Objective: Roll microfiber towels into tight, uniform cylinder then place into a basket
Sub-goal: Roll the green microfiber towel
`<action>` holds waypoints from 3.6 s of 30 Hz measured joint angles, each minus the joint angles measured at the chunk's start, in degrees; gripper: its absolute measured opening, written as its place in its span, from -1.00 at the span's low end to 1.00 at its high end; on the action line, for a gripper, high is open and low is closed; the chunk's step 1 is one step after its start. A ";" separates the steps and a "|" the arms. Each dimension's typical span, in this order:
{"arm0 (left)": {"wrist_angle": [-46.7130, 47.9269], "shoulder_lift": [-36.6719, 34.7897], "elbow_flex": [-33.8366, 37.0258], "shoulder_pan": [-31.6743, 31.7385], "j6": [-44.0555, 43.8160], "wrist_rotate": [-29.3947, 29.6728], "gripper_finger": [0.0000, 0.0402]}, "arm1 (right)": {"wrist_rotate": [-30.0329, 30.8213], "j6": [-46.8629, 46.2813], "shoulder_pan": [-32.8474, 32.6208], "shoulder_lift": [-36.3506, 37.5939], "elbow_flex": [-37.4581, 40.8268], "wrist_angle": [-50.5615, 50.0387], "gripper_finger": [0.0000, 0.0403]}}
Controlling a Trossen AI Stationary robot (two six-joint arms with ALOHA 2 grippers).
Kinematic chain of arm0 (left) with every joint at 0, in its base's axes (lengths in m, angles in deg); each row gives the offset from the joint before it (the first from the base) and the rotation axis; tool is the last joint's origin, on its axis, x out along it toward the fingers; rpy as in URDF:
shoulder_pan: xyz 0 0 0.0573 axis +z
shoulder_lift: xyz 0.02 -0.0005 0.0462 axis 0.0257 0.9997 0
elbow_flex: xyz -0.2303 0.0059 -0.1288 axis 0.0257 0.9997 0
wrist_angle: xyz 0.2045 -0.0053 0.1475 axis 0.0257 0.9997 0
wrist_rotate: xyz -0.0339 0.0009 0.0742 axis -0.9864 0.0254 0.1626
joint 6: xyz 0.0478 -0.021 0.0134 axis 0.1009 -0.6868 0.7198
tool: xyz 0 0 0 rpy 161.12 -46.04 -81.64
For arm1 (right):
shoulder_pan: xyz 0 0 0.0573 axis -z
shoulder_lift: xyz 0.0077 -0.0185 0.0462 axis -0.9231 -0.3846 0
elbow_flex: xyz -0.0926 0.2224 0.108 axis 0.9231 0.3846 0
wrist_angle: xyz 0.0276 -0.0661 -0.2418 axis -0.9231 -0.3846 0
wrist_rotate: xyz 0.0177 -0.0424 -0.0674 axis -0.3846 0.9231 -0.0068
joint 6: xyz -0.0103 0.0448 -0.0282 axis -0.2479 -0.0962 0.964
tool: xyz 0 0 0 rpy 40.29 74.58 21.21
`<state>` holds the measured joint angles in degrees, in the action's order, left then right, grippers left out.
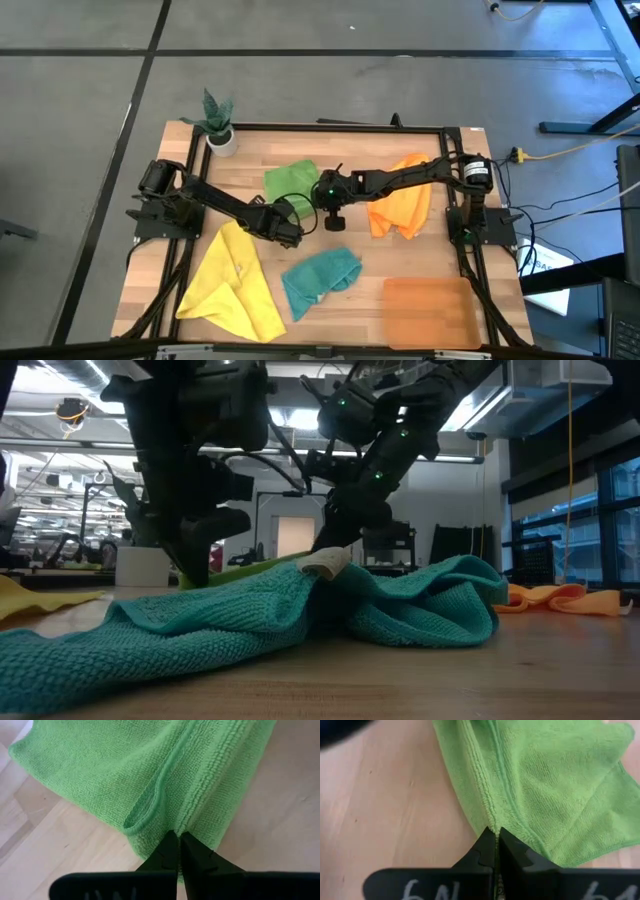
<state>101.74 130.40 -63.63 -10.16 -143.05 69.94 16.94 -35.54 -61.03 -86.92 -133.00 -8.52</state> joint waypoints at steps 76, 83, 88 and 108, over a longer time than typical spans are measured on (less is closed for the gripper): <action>-5.46 0.04 4.52 0.63 0.52 1.25 -1.00 | 5.13 3.81 0.93 -4.24 0.07 3.89 -0.59; -5.46 0.07 4.52 0.63 0.52 1.25 -1.00 | 6.23 3.80 0.93 -4.24 0.07 3.87 -0.62; -5.46 0.07 4.52 0.63 0.52 1.25 -1.00 | 6.25 3.80 0.93 -4.24 0.07 3.85 -0.62; -5.28 0.17 4.68 -0.30 0.52 5.38 -0.65 | 6.44 3.80 0.93 -4.24 0.07 3.78 -0.62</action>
<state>96.46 130.57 -58.95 -10.47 -142.53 75.32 23.39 -31.74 -60.09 -91.16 -132.93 -4.74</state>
